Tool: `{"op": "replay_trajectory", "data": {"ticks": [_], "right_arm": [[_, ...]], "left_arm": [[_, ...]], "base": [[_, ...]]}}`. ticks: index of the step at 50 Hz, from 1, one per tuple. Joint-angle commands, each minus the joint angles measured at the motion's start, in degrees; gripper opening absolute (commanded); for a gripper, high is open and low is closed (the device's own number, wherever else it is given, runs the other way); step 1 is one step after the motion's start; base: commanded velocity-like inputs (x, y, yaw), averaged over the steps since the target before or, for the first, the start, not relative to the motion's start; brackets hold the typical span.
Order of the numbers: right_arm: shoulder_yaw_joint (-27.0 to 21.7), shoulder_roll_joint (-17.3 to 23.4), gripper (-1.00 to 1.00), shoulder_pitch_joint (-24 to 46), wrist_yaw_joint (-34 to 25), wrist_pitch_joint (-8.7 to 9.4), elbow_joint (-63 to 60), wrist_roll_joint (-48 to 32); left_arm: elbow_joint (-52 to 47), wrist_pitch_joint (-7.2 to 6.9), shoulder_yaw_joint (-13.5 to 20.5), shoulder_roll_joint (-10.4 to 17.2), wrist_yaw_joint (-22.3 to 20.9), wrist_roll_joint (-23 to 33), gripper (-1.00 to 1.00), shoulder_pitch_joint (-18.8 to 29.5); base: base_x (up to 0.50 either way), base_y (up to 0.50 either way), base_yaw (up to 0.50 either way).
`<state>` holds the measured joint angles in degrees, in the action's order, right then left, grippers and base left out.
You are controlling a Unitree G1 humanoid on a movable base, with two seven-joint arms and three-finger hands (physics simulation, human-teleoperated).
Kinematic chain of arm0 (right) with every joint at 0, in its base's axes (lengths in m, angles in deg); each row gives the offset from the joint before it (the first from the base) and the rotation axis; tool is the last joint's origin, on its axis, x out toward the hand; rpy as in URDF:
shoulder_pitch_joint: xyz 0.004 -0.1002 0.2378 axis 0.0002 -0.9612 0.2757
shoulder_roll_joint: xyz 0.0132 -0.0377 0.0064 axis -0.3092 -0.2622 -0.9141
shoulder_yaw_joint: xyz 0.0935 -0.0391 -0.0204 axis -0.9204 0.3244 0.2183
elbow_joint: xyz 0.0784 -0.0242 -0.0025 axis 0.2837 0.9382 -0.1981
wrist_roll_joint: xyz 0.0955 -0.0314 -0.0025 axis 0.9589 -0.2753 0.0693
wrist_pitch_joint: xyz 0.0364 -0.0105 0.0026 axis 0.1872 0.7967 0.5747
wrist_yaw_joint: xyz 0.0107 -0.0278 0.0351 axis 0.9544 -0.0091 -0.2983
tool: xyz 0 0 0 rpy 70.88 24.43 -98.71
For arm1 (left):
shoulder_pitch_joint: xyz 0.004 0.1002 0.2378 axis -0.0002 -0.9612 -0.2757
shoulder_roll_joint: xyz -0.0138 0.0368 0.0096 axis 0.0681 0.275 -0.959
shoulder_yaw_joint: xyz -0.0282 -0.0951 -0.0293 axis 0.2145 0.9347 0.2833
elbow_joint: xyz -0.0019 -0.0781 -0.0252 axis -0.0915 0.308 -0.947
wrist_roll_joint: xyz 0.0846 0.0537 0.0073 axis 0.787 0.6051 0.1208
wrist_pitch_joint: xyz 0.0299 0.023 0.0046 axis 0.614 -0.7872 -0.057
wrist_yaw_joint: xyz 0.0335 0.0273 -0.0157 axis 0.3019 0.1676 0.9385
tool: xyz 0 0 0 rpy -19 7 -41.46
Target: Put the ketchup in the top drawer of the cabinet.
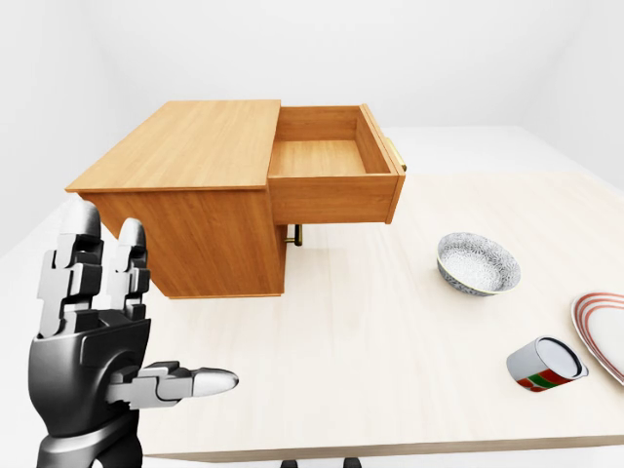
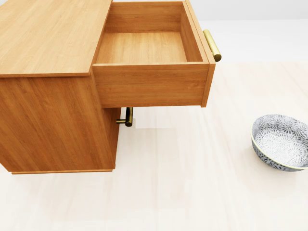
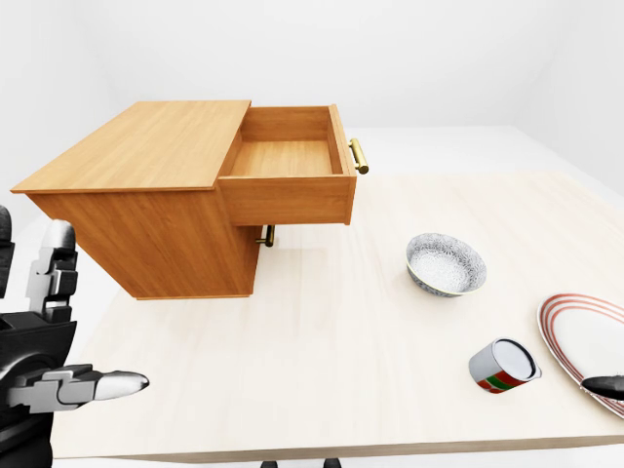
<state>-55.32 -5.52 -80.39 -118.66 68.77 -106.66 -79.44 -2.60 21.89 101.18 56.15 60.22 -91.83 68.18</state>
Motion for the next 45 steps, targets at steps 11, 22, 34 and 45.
{"op": "replay_trajectory", "data": {"ticks": [11, 22, 34, 45], "right_arm": [[4.63, -4.89, 1.00, -1.85, 0.00, 0.00, 4.45, 0.58], [6.24, -6.37, 1.00, -2.94, 0.00, 0.00, 8.55, 1.68], [7.68, -6.74, 1.00, -3.05, 0.00, 0.00, 12.19, 2.09], [9.37, -6.87, 1.00, -3.28, 0.00, 0.00, 16.02, 2.67]], "left_arm": [[0.25, 0.00, -0.59, 0.00, 0.13, 0.59, 1.00, -0.38], [0.44, 0.00, -0.33, -0.02, 0.09, 0.45, 1.00, -0.14], [0.39, 0.00, -0.79, -0.19, -0.02, 0.91, 1.00, -0.45], [0.41, 0.00, -1.93, -0.37, -0.02, 1.76, 1.00, -1.19]], "base": [[0.00, 0.00, 0.00], [0.00, 0.00, 0.00], [0.00, 0.00, 0.00], [0.00, 0.00, 0.00]]}}
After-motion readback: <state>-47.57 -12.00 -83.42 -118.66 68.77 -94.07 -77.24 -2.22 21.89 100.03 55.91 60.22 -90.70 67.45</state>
